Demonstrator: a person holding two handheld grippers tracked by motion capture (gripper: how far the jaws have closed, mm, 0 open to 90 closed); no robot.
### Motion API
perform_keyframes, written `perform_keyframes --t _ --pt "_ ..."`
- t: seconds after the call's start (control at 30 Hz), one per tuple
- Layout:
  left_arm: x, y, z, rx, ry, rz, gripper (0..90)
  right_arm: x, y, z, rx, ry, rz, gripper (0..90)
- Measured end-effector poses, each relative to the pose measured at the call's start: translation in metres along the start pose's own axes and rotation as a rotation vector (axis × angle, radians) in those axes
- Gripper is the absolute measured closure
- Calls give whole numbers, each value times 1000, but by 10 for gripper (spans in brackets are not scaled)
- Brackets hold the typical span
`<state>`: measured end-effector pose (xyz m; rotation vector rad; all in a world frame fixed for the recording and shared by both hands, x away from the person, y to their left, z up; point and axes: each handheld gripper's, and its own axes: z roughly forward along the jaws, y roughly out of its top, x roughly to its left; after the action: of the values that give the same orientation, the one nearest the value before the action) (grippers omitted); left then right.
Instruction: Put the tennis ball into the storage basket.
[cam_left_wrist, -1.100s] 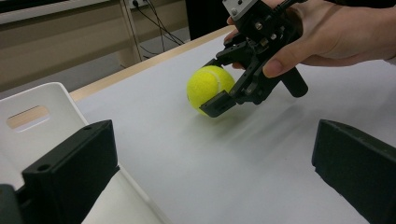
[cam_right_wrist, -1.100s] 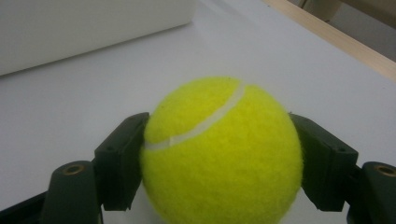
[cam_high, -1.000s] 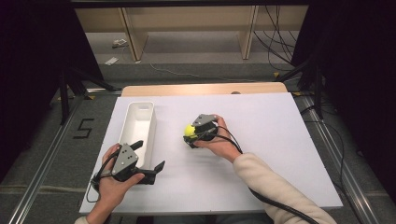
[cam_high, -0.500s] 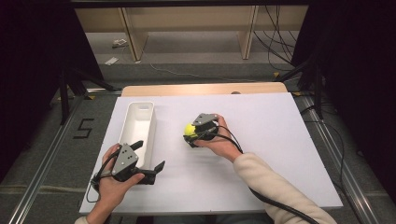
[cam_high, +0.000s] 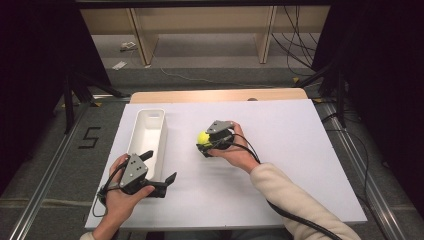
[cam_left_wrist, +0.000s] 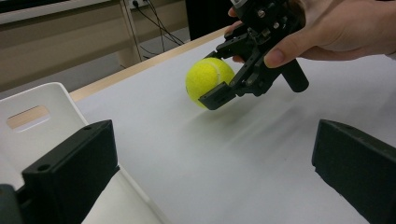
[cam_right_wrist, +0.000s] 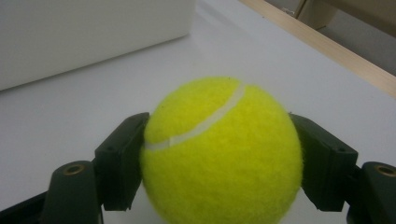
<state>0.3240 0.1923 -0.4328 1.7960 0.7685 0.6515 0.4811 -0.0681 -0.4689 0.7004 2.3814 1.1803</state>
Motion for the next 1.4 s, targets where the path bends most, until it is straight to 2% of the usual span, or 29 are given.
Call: perform_keyframes --t 1.4 --pt "0 0 0 0 0 0 0 -1 8 -8 -30 -11 1 269"
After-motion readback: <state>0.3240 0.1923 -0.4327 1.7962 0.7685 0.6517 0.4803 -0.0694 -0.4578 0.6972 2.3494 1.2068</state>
